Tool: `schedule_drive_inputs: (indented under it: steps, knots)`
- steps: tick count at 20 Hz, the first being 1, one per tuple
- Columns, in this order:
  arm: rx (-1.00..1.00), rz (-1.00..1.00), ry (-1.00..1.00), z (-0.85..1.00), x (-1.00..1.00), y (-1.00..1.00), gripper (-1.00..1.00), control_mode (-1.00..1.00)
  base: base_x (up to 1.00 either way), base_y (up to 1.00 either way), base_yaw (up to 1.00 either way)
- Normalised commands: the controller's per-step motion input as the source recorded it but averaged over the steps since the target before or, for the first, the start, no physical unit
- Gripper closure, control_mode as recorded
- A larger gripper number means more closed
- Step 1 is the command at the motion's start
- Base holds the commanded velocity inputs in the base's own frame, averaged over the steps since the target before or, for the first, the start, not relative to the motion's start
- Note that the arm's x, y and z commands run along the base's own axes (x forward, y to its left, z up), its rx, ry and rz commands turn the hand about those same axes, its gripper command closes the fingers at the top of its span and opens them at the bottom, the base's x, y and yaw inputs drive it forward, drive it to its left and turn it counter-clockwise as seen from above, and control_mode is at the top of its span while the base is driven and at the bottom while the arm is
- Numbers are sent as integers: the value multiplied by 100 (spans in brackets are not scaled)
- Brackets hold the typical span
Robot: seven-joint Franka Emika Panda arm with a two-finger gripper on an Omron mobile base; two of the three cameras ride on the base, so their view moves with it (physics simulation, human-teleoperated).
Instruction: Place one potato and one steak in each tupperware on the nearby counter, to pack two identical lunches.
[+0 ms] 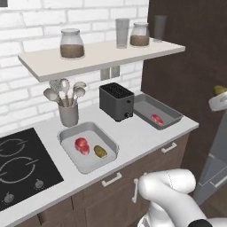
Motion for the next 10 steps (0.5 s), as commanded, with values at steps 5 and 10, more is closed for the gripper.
schedule_drive_inputs:
  steps: [5,10]
  knots:
    - [0,0,12,-100,100,-32,100,-100,0,0,0]
    - [0,2,21,-74,100,-8,100,-100,0,0,0]
